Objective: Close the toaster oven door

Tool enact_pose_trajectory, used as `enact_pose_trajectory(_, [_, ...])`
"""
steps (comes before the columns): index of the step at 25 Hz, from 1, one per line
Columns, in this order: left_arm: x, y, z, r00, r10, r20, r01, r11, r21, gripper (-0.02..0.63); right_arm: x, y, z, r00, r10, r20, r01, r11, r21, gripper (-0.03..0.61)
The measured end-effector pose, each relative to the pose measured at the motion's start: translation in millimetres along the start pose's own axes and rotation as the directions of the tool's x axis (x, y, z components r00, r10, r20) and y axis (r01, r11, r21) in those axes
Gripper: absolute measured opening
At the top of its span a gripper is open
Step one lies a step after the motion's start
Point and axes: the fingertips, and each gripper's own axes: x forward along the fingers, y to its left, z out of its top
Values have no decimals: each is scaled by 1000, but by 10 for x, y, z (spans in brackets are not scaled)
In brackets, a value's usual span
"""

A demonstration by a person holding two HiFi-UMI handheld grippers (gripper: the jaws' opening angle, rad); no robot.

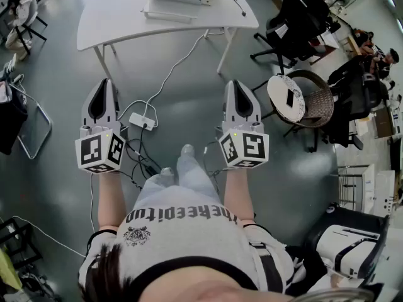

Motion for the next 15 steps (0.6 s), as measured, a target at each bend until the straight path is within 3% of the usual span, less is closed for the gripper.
enact_pose_trajectory(15, [310,-115,-88,1000,-29,-5,29,999,-16,15,199,-156,8,1000,-7,14,8,1000,-17,3])
